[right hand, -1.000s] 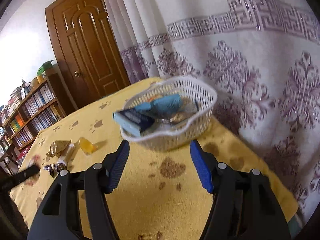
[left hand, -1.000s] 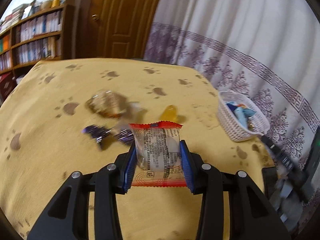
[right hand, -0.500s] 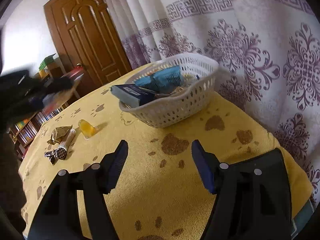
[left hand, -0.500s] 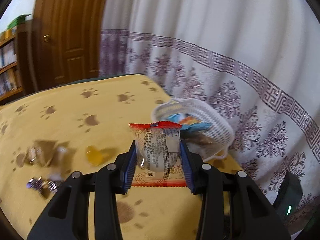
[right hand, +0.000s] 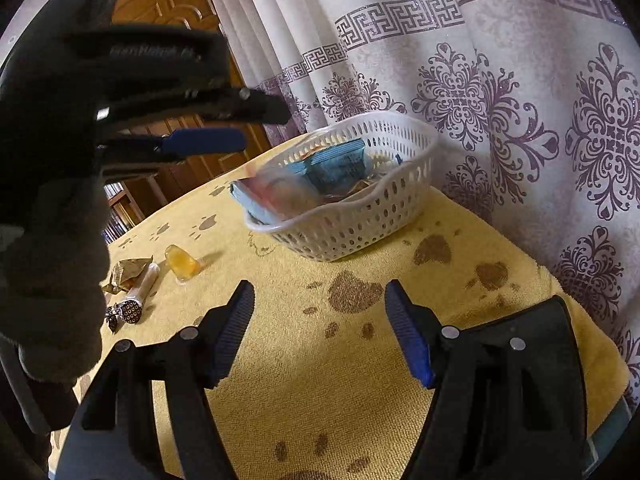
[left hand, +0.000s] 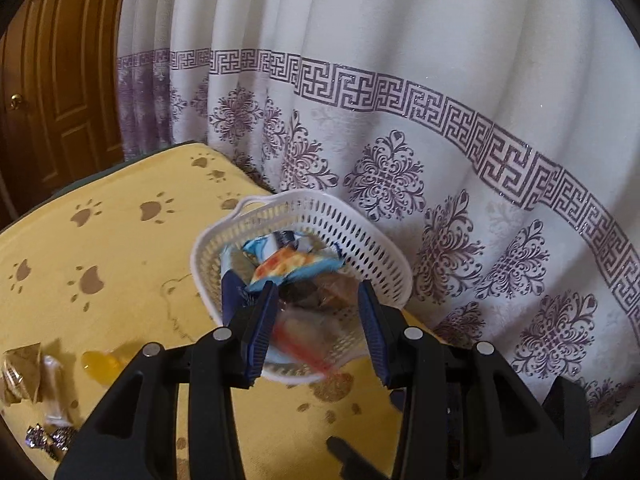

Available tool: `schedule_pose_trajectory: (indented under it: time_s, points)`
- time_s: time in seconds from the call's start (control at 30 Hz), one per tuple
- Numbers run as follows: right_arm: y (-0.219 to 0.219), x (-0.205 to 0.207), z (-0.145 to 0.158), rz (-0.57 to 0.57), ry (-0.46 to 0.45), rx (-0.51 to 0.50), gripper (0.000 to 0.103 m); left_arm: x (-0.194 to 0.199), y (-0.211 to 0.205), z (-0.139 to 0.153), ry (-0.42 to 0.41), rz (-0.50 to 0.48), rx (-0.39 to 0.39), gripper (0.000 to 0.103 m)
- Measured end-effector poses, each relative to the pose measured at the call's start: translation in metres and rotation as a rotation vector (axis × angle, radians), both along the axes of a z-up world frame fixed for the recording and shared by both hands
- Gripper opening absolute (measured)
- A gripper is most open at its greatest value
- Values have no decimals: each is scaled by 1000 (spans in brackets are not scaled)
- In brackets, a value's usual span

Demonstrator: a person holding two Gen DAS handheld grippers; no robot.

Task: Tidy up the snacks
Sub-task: 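Carry the clear wrapped snack into the basket and open the left gripper, then grasp the purple bow-wrapped candy with the left gripper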

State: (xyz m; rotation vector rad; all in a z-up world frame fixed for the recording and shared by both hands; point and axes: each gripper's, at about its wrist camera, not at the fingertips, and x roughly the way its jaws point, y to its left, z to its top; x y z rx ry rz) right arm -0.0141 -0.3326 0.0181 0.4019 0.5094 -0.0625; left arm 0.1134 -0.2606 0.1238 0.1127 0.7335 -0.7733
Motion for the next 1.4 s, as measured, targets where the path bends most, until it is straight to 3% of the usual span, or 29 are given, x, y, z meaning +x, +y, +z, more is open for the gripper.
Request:
schedule_pose_trajectory:
  time_s: [0.07, 0.3, 0.53, 0.87, 1.27, 1.4]
  points:
    - [1, 1, 0, 1, 2, -3, 69, 2, 0, 0, 2, 12, -6, 50]
    - [1, 3, -1, -1, 12, -5, 69, 3, 19, -5, 3, 67, -2, 53]
    - [0, 4, -1, -9, 15, -7, 69, 0, 33, -14, 1, 132, 21, 64]
    - [0, 4, -1, -14, 20, -12, 69, -16, 51, -12, -65, 185, 51, 68]
    - [1, 6, -2, -27, 41, -29, 70, -29, 120, -14, -101, 331, 39, 83]
    - [4, 7, -1, -22, 44, -44, 78, -29, 154, -21, -102, 411, 44, 87]
